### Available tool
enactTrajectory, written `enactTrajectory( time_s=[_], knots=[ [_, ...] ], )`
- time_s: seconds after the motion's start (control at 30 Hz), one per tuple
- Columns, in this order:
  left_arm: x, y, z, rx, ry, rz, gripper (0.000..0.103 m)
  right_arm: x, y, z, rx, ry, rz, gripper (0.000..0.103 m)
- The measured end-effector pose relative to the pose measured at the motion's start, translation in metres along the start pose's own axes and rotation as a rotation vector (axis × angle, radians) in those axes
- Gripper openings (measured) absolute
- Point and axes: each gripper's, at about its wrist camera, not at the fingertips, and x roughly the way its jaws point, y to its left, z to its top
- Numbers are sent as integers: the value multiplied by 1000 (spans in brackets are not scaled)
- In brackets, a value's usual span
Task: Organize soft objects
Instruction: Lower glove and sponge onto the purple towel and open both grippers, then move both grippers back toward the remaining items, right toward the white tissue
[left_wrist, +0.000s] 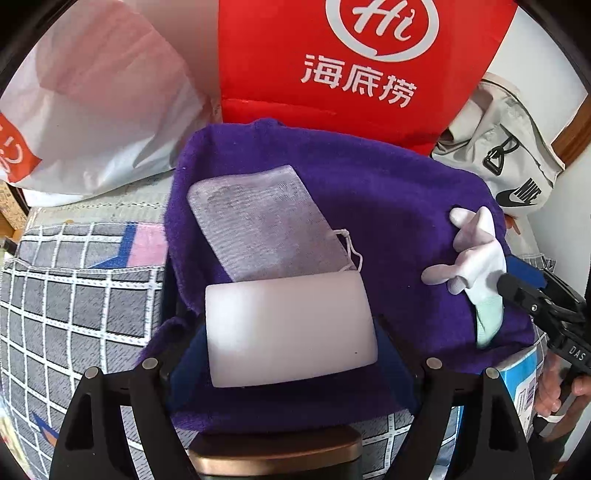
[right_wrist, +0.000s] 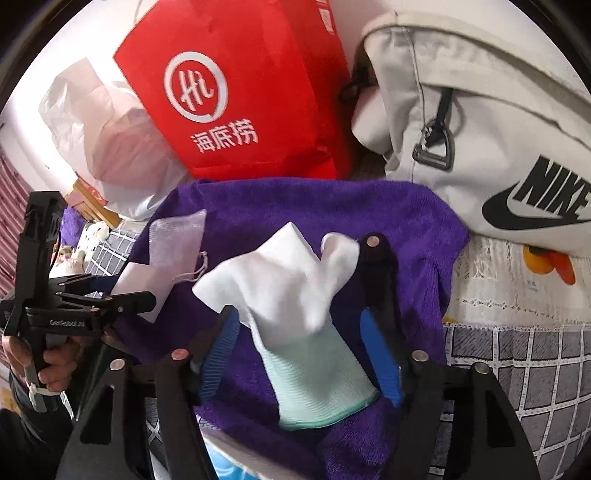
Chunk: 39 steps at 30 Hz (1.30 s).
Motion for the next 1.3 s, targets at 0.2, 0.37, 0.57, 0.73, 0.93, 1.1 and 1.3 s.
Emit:
enactTrajectory(
  time_s=[0.2, 0.37, 0.57, 0.73, 0.93, 1.1, 1.3],
  knots=[
    [-14, -3, -2, -2, -32, -39, 90, -15, 8, 1, -5, -31, -11, 70],
    [-27, 0, -6, -15, -37, -50, 91, -33, 20, 0, -28, -54, -26, 70],
    [-59, 12, -21, -28, -86, -68, 91, -62, 40, -10, -49, -98, -41, 70],
    [-89, 23, -42, -32, -126, -99, 90, -83, 64, -31, -61, -122, -44, 70],
    [-119, 38, -76, -61, -201, -106, 89, -100, 95, -64, -80, -127, -12, 70],
    [-136, 51, -107, -62, -236, -95, 89, -105, 118, -89, -89, -104, 17, 70],
    [-138, 62, -142, -63, -218, -80, 89, -89, 149, -104, -194, -27, -14, 67]
  ],
)
